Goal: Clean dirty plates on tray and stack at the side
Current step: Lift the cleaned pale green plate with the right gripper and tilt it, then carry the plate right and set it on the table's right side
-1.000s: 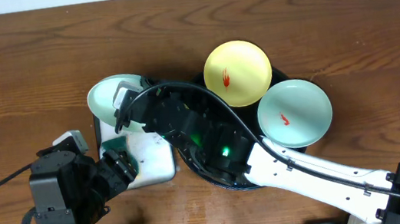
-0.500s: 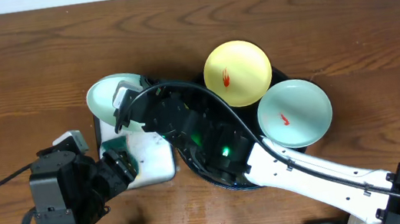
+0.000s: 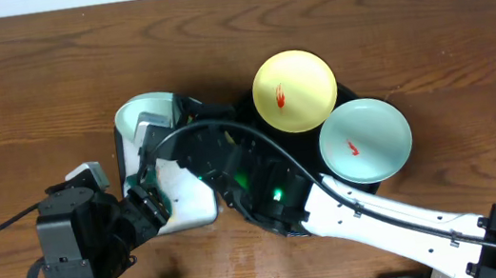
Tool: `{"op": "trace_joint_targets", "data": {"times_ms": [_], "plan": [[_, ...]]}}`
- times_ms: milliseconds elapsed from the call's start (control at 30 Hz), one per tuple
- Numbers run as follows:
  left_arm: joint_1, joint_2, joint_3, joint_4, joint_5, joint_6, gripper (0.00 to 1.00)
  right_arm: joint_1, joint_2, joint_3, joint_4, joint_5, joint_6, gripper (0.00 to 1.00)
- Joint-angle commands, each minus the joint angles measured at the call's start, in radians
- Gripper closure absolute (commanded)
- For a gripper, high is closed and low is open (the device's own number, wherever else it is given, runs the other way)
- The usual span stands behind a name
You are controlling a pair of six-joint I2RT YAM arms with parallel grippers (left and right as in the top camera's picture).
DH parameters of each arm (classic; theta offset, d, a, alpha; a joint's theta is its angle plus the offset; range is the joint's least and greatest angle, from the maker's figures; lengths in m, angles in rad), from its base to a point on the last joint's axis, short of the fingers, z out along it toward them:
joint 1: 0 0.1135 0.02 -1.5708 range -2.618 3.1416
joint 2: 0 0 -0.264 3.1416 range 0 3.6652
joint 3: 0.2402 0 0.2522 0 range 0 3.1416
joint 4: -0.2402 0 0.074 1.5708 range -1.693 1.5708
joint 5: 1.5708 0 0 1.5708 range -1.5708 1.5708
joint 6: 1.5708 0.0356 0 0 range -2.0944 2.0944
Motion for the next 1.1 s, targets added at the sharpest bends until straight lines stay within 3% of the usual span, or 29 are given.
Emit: {"op": "trace_joint_targets", "data": {"times_ms": [0, 200, 367, 433, 567, 700, 800, 1067], "plan": [[0.005, -0.002, 0.024, -0.002, -0.005, 0.005, 0.24, 0.012, -0.013, 0.014, 0.01, 0.009, -0.021, 0.99], [0.005, -0.002, 0.024, -0.002, -0.005, 0.005, 0.24, 0.012, -0.013, 0.014, 0.01, 0.032, 0.045, 0.99], [0.005, -0.002, 0.024, -0.002, -0.005, 0.005, 0.24, -0.03, -0.013, 0.014, -0.167, 0.05, 0.55, 0.99], [0.005, -0.002, 0.024, -0.002, -0.005, 0.005, 0.25, -0.072, -0.013, 0.014, -0.29, -0.053, 0.815, 0.99], [0.005, -0.002, 0.024, -0.002, -0.005, 0.005, 0.24, -0.199, -0.022, 0.014, -0.404, -0.384, 1.071, 0.99], [0.005, -0.002, 0.024, -0.002, -0.005, 0.006, 0.24, -0.402, -0.064, 0.014, -0.482, -0.773, 1.189, 0.99], [0.005, -0.002, 0.024, -0.002, -0.005, 0.006, 0.24, -0.594, -0.097, 0.014, -0.549, -1.004, 1.195, 0.99], [0.005, 0.016, 0.024, -0.001, -0.005, 0.006, 0.25, -1.073, -0.126, 0.014, -0.821, -1.019, 1.168, 0.99]]}}
